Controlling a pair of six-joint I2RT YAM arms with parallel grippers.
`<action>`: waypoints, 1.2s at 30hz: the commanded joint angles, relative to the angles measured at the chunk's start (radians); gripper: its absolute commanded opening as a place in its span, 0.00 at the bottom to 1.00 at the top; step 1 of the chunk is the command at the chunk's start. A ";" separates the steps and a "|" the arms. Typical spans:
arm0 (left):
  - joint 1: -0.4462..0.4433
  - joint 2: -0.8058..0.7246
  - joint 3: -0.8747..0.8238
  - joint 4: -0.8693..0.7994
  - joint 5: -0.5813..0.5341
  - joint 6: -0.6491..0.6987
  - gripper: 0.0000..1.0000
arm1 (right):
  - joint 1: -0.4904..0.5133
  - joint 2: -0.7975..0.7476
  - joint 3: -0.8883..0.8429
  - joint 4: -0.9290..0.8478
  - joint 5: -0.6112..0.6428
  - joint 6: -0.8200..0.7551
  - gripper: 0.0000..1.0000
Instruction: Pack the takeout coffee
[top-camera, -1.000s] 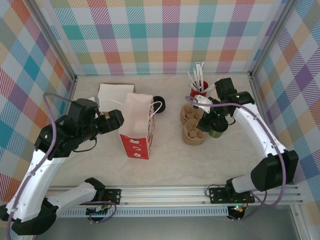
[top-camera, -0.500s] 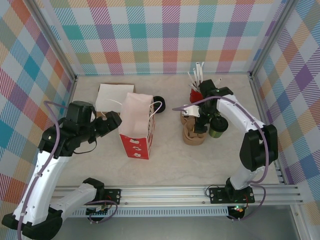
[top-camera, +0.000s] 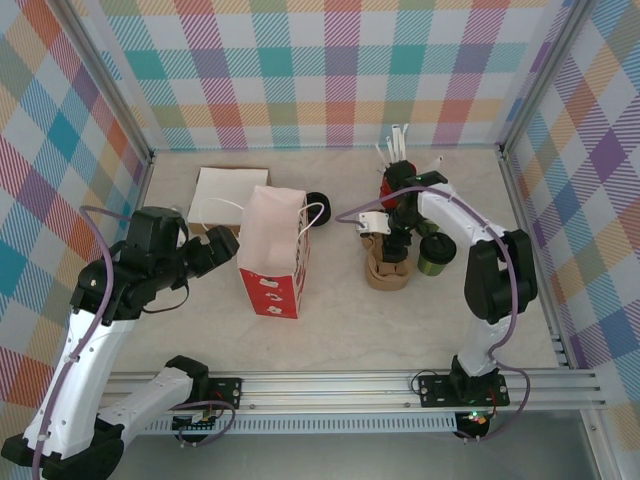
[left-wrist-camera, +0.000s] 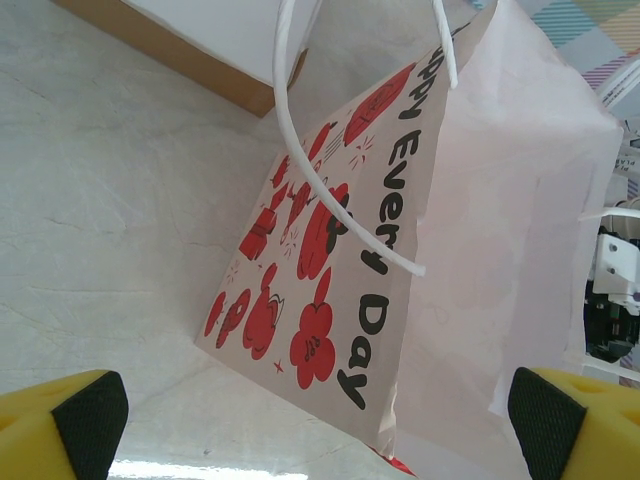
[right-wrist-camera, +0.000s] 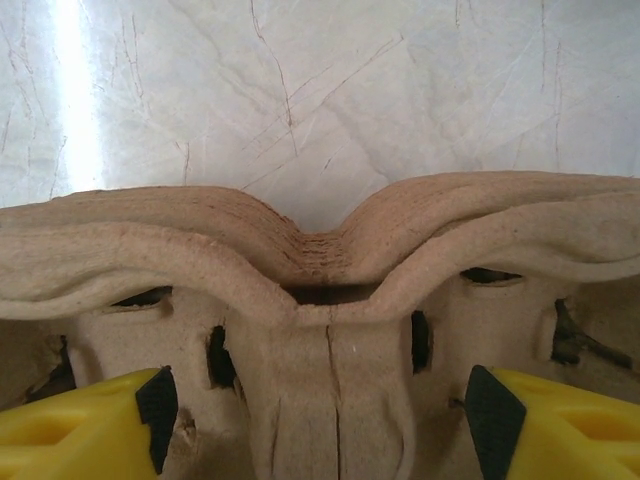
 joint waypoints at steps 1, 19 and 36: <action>0.017 0.001 0.000 -0.021 -0.015 0.024 1.00 | 0.010 0.029 0.046 -0.020 -0.009 0.011 0.74; 0.016 0.011 0.006 -0.015 -0.022 0.026 1.00 | 0.011 0.019 0.080 -0.078 -0.011 0.037 0.51; 0.017 0.026 0.037 -0.023 -0.021 0.038 1.00 | 0.010 -0.047 0.094 -0.119 -0.035 0.067 0.41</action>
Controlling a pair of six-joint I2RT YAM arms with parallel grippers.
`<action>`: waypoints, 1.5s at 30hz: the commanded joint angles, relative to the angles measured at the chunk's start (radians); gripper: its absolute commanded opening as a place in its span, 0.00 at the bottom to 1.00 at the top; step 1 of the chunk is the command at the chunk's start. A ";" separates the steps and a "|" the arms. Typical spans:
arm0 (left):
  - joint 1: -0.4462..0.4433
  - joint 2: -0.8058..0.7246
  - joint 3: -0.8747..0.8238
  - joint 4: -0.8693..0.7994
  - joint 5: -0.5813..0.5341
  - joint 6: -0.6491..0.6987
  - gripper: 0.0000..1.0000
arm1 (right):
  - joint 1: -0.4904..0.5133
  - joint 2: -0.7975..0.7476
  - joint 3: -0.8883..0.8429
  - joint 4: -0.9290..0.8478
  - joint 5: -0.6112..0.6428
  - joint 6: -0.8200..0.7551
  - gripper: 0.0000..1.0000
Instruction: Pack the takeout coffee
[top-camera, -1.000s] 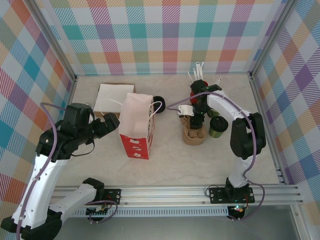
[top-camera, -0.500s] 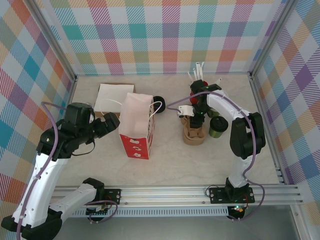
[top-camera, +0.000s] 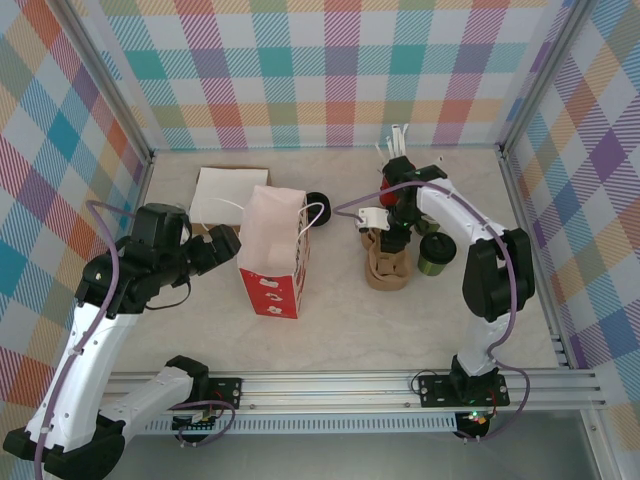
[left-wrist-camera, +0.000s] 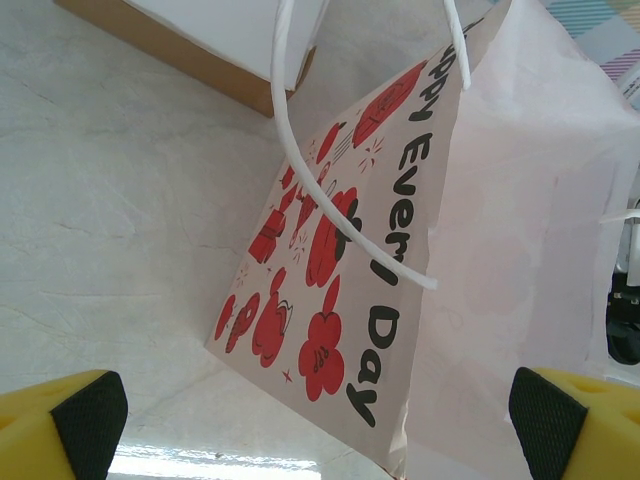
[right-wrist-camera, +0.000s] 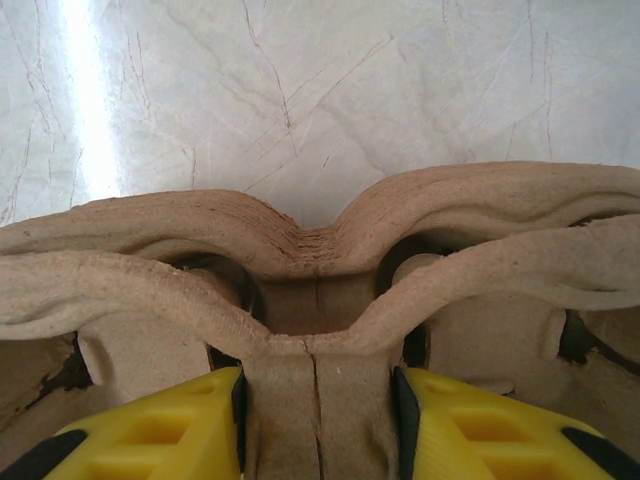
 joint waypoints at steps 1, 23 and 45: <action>0.017 0.000 0.032 -0.023 -0.011 0.016 1.00 | 0.005 -0.063 0.029 -0.048 -0.042 0.013 0.41; 0.018 0.019 -0.067 0.150 0.182 -0.019 0.94 | -0.050 -0.412 0.074 -0.005 -0.236 0.374 0.38; 0.007 0.122 -0.098 0.233 0.273 0.198 0.00 | 0.104 -0.343 0.450 0.160 -0.628 1.238 0.33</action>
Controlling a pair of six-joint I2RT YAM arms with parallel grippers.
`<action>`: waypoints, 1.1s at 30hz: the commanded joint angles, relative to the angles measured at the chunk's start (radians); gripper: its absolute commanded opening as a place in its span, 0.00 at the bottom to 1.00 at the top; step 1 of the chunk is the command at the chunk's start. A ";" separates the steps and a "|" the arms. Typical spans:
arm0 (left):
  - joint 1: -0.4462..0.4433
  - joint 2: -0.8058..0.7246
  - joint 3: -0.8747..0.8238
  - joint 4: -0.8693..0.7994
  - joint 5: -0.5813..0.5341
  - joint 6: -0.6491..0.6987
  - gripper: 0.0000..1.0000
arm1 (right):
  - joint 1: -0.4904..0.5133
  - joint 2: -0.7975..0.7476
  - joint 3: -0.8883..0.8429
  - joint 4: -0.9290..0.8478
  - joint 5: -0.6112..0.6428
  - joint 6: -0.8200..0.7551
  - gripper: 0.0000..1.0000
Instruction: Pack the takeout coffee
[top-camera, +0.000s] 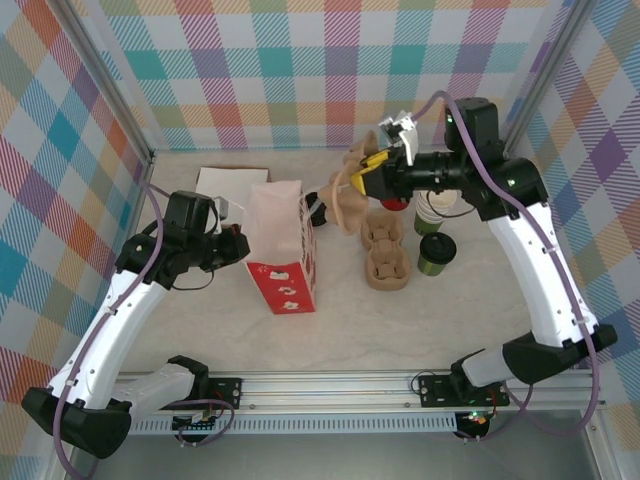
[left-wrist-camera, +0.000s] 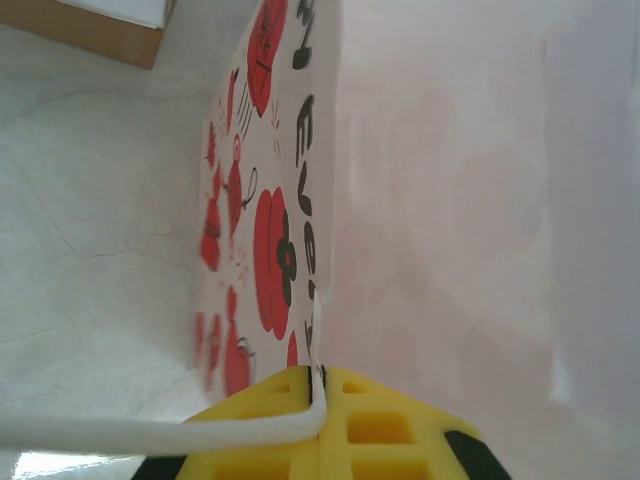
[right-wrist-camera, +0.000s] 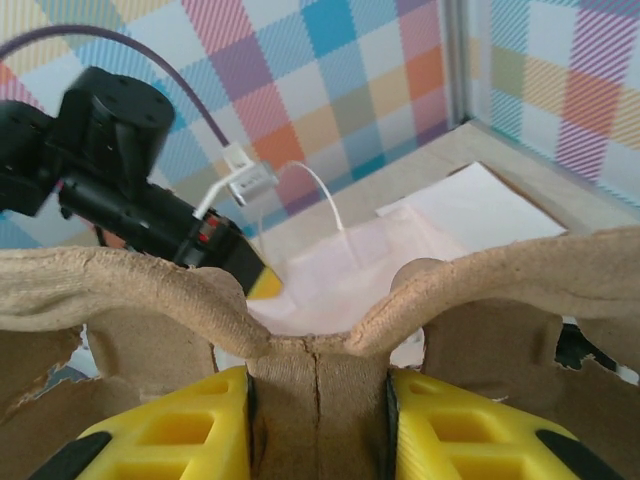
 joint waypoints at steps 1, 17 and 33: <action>-0.003 -0.011 0.028 0.020 0.050 0.050 0.00 | 0.039 0.072 0.091 -0.016 -0.051 0.117 0.33; -0.183 0.037 0.128 -0.019 0.058 0.185 0.00 | 0.159 0.249 0.327 -0.071 -0.108 0.189 0.33; -0.258 0.074 0.169 0.001 0.028 0.212 0.00 | 0.166 0.283 0.142 -0.169 -0.160 0.128 0.34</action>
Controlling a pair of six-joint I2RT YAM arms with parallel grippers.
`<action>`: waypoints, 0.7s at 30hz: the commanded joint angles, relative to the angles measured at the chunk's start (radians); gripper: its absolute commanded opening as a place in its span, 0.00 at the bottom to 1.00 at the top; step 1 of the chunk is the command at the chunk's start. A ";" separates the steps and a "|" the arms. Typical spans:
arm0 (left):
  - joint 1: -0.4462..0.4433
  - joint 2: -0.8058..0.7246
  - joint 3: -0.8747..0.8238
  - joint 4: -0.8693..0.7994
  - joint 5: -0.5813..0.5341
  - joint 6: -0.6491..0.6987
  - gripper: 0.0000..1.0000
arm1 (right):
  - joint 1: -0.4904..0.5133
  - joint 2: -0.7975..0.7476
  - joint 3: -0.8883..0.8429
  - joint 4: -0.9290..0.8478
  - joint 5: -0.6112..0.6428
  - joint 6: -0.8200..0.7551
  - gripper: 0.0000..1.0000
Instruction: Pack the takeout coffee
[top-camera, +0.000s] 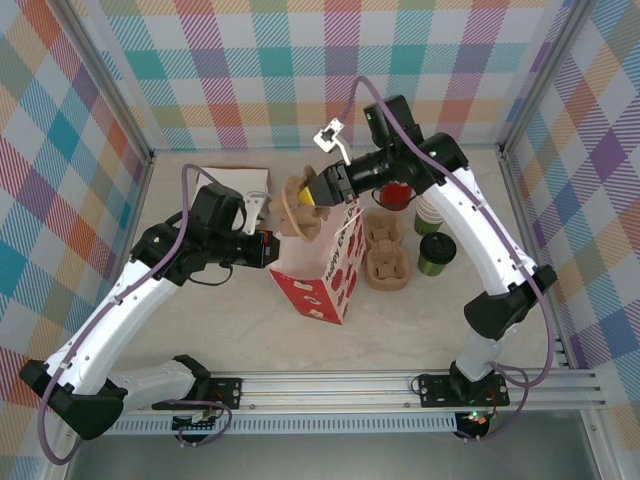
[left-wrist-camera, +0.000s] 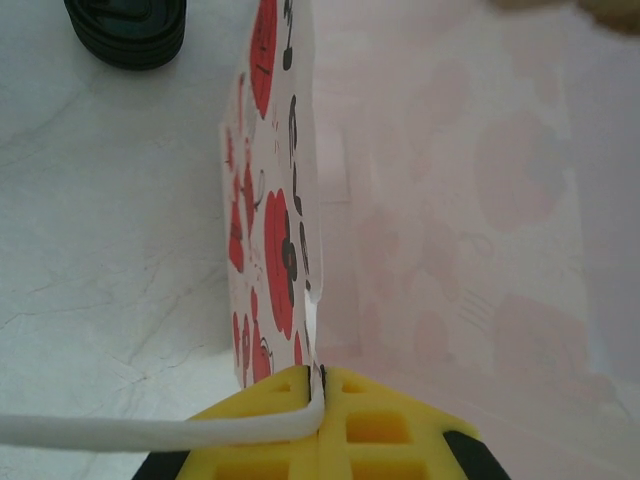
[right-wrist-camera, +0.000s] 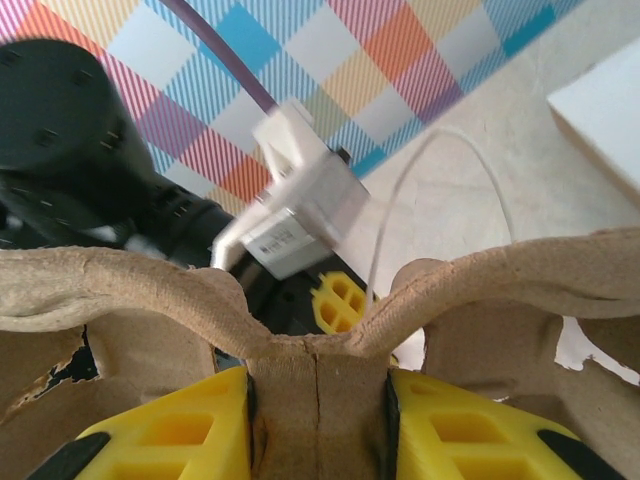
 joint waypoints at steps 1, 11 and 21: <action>-0.009 -0.011 0.031 0.007 0.002 0.022 0.00 | 0.006 -0.018 -0.041 -0.063 -0.003 -0.066 0.34; -0.025 -0.022 0.020 0.018 0.035 0.020 0.00 | 0.007 0.012 -0.040 -0.214 0.264 -0.174 0.33; -0.046 -0.018 0.020 0.038 0.043 0.000 0.00 | 0.025 0.009 -0.082 -0.244 0.485 -0.174 0.32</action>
